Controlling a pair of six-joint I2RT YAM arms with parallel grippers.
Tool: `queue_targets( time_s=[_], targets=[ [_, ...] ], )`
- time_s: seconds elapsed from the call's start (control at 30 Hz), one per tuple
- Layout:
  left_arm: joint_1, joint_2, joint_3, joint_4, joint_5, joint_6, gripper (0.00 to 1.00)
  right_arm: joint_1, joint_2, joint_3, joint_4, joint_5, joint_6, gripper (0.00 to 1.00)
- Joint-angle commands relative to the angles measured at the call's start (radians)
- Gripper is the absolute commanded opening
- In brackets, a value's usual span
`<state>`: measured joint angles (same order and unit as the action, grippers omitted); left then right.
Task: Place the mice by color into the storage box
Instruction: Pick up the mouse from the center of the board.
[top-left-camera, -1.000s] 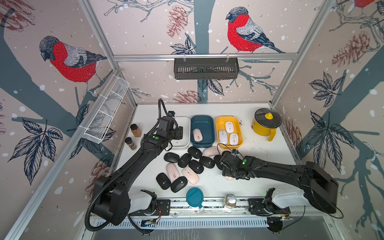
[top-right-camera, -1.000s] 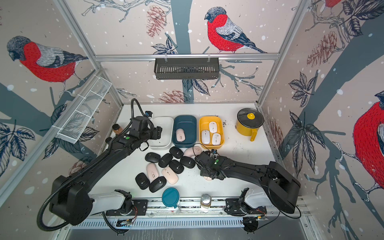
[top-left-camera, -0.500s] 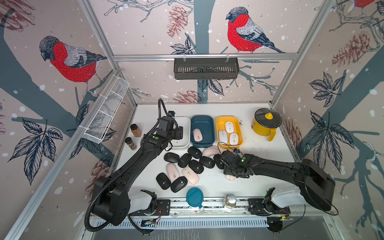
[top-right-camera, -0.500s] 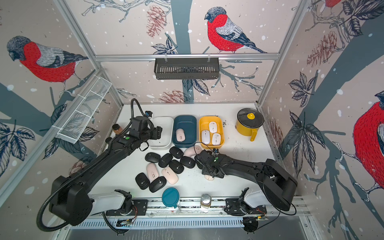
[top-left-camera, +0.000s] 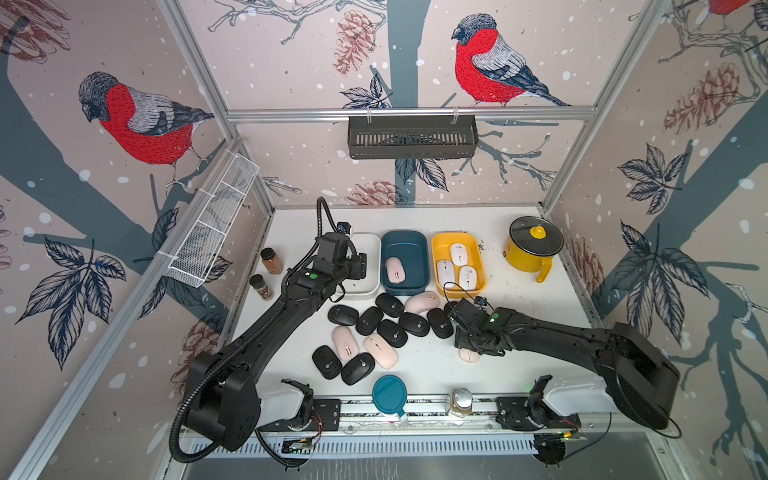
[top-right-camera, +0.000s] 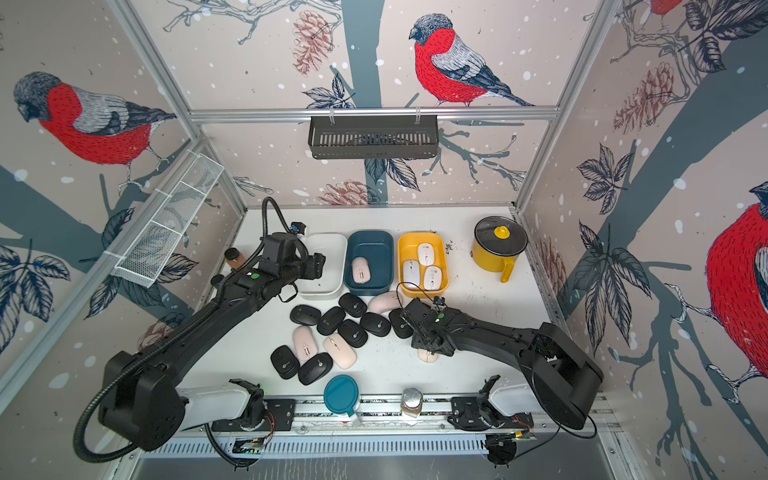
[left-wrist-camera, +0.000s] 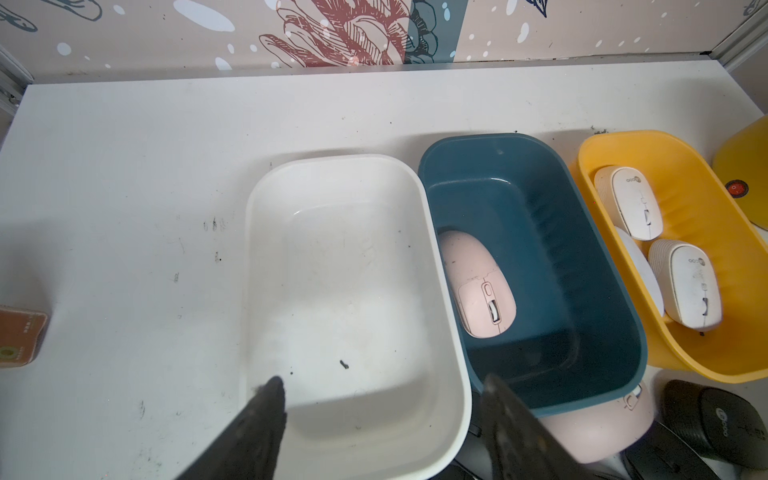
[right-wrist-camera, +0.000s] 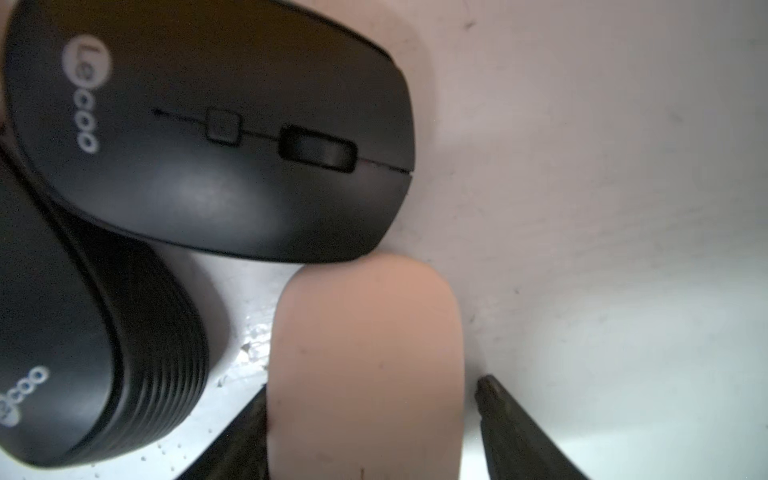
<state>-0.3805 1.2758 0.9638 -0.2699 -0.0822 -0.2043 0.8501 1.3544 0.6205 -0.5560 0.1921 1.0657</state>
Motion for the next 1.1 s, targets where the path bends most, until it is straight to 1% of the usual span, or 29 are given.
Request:
queue_targets(
  time_s=[0.0,0.17,0.27,0.43,0.57,0.7,0.73,0.9,1.07],
  targets=[
    [0.001,-0.001,0.010,0.014,-0.001,0.000,0.74,0.006,0.006,-0.006,0.010,-0.040,-0.008,0.69],
    [0.001,-0.008,0.009,0.015,-0.002,0.000,0.74,0.013,0.018,0.010,0.007,-0.037,-0.012,0.59],
    [0.001,-0.009,0.009,0.015,-0.002,-0.002,0.74,0.015,0.013,0.031,0.003,-0.029,-0.016,0.55],
    [0.001,-0.012,0.009,0.016,-0.004,-0.001,0.74,-0.002,-0.024,0.082,-0.032,-0.018,-0.029,0.54],
    [0.000,-0.012,0.009,0.015,-0.004,-0.001,0.74,-0.037,-0.078,0.133,-0.069,0.001,-0.056,0.54],
    [0.000,-0.017,0.009,0.016,-0.011,0.000,0.74,-0.091,-0.096,0.198,-0.073,0.000,-0.133,0.54],
    [0.001,-0.018,0.009,0.015,-0.015,0.000,0.74,-0.105,-0.124,0.211,-0.065,-0.007,-0.161,0.55],
    [0.002,-0.031,0.004,0.017,-0.026,0.002,0.74,-0.178,-0.106,0.309,-0.045,0.002,-0.274,0.54],
    [0.001,-0.031,0.003,0.019,-0.032,0.005,0.74,-0.190,-0.034,0.403,0.019,0.012,-0.360,0.56]
  ],
)
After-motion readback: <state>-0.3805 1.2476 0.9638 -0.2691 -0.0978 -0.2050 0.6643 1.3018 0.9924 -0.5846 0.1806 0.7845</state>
